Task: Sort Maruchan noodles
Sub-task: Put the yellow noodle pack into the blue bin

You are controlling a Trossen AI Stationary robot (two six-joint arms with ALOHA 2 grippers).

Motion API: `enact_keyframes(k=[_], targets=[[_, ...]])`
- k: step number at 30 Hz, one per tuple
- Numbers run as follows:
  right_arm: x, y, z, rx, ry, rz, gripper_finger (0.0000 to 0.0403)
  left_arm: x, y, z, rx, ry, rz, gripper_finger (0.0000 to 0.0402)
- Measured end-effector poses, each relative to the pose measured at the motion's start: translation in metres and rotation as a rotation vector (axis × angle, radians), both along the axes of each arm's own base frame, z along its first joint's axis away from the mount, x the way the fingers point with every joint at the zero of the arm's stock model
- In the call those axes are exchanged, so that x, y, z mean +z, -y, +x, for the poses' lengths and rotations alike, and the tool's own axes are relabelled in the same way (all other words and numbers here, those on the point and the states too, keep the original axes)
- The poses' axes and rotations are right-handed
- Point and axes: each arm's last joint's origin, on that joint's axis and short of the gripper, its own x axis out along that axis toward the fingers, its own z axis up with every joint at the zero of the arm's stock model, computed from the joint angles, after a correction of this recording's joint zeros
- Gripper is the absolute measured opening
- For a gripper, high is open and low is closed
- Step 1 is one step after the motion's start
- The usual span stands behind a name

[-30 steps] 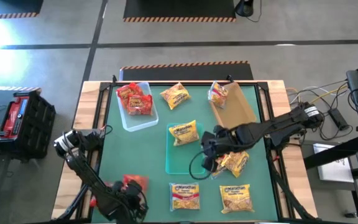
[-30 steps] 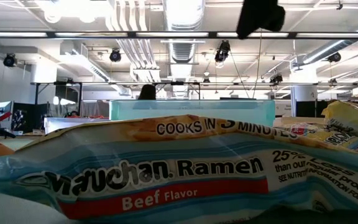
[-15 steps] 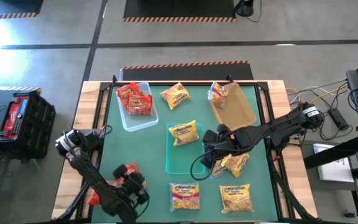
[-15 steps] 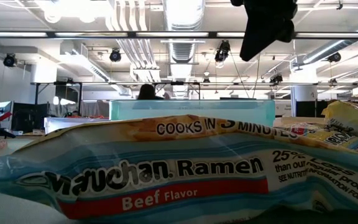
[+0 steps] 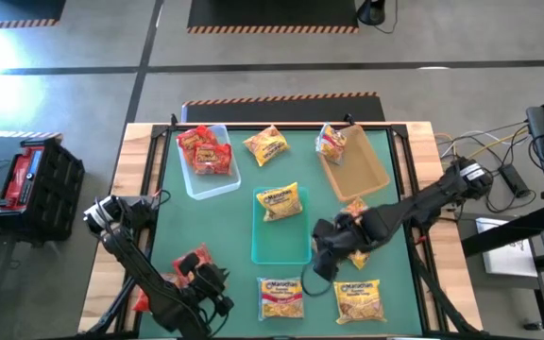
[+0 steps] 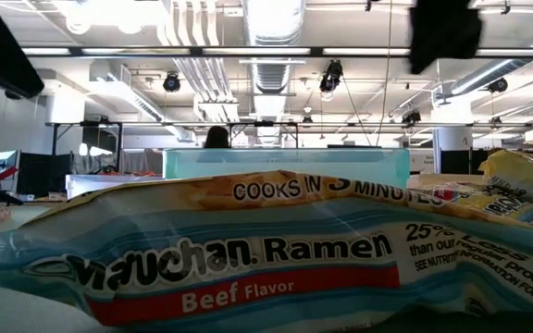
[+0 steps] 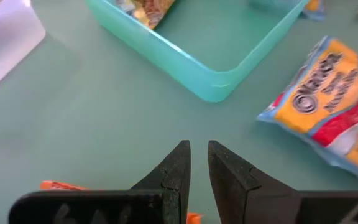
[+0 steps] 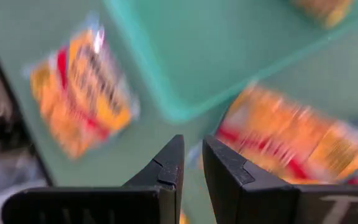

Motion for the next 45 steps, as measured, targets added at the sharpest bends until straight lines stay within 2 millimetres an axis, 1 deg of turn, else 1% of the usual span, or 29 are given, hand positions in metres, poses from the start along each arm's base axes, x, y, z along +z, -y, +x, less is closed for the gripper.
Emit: enact_keyframes(k=[4, 6, 8, 13, 17, 21, 24, 28, 34, 38, 45], targets=[[-0.009, -0.030, -0.014, 0.045, -0.109, 0.135, 0.0048, 0.005, 0.003, 0.003, 0.000, 0.021, -0.026, 0.0040], [-0.016, -0.046, -0.023, 0.033, -0.172, 0.182, 0.0048, 0.006, 0.003, 0.004, 0.002, 0.024, -0.029, 0.0040], [-0.022, -0.062, -0.030, 0.017, -0.229, 0.225, 0.0048, 0.005, 0.002, 0.005, 0.006, 0.022, -0.026, 0.0040], [-0.041, -0.099, -0.051, 0.042, -0.419, 0.310, 0.0047, 0.004, -0.004, 0.011, 0.028, 0.020, -0.026, 0.0040], [-0.060, -0.116, -0.057, -0.055, -0.531, 0.321, 0.0047, 0.005, -0.008, 0.015, 0.045, 0.023, -0.029, 0.0040], [-0.074, -0.129, -0.061, -0.044, -0.564, 0.289, 0.0047, 0.005, -0.008, 0.016, 0.040, 0.020, -0.026, 0.0040], [-0.078, -0.134, -0.063, 0.001, -0.569, 0.272, 0.0047, 0.005, -0.007, 0.015, 0.038, 0.014, -0.031, 0.0040], [-0.079, -0.134, -0.064, 0.049, -0.555, 0.247, 0.0047, 0.005, -0.005, 0.014, 0.035, 0.015, -0.046, 0.0040], [-0.081, -0.127, -0.057, 0.055, -0.483, 0.190, 0.0047, 0.004, -0.001, 0.010, 0.037, 0.028, -0.062, 0.0040], [-0.085, -0.121, -0.054, 0.068, -0.478, 0.171, 0.0047, 0.004, 0.000, 0.009, 0.077, 0.064, -0.095, 0.0040], [-0.092, -0.119, -0.054, 0.132, -0.457, 0.161, 0.0047, 0.004, 0.005, 0.010, 0.092, 0.109, -0.148, 0.0040]])
